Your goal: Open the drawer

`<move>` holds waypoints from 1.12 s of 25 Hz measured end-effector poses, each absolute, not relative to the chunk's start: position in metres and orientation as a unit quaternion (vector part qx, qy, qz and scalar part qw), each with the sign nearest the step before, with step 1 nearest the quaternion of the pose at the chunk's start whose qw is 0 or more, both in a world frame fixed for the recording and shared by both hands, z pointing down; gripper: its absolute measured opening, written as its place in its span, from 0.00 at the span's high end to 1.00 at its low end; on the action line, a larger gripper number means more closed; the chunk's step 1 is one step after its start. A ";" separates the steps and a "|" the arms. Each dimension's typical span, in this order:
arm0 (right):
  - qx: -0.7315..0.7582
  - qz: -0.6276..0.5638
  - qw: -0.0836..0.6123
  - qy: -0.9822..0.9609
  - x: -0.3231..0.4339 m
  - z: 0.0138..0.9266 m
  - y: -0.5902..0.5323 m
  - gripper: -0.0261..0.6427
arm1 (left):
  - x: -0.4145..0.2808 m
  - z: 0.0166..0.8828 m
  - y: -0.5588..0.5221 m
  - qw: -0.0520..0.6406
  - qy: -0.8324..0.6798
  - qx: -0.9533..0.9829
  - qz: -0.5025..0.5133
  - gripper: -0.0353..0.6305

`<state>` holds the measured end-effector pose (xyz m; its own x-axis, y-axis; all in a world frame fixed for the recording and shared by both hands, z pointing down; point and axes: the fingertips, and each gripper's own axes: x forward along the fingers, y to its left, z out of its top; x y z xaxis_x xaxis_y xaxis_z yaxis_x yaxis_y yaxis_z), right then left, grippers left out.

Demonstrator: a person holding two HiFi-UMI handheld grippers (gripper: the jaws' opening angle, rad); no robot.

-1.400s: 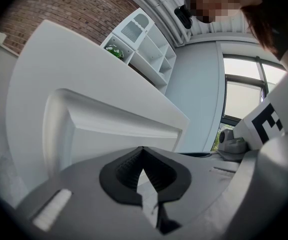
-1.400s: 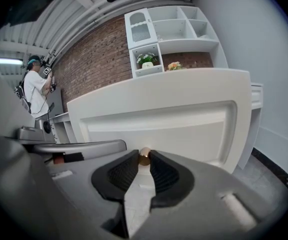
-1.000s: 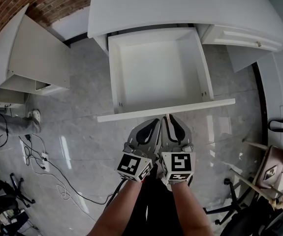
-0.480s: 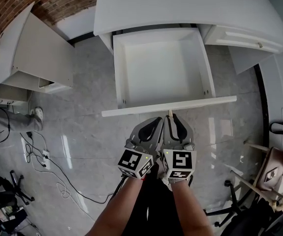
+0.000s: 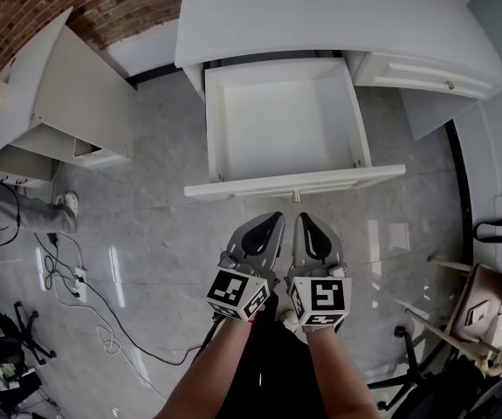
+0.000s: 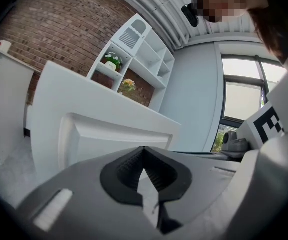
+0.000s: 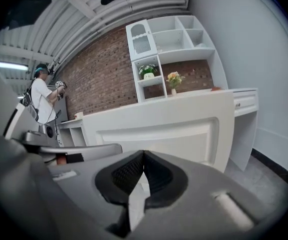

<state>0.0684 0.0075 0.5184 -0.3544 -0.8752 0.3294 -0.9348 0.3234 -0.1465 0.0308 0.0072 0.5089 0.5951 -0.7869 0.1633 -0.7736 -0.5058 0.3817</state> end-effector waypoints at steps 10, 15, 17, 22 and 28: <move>0.549 0.141 0.071 -0.820 0.088 0.453 0.048 0.96 | 0.022 0.451 0.040 0.188 -0.451 0.872 -0.028 0.95; 0.543 0.130 0.073 -0.826 0.101 0.427 0.075 0.96 | 0.002 0.430 0.061 0.192 -0.475 0.858 -0.034 0.95; 0.537 0.126 0.075 -0.831 0.102 0.417 0.085 0.96 | -0.003 0.420 0.070 0.192 -0.482 0.854 -0.038 0.95; 0.519 0.118 0.074 -0.843 0.103 0.389 0.106 0.96 | -0.009 0.394 0.089 0.196 -0.483 0.852 -0.043 0.95; 0.511 0.114 0.069 -0.849 0.111 0.357 0.127 0.96 | -0.017 0.358 0.105 0.188 -0.487 0.852 -0.048 0.95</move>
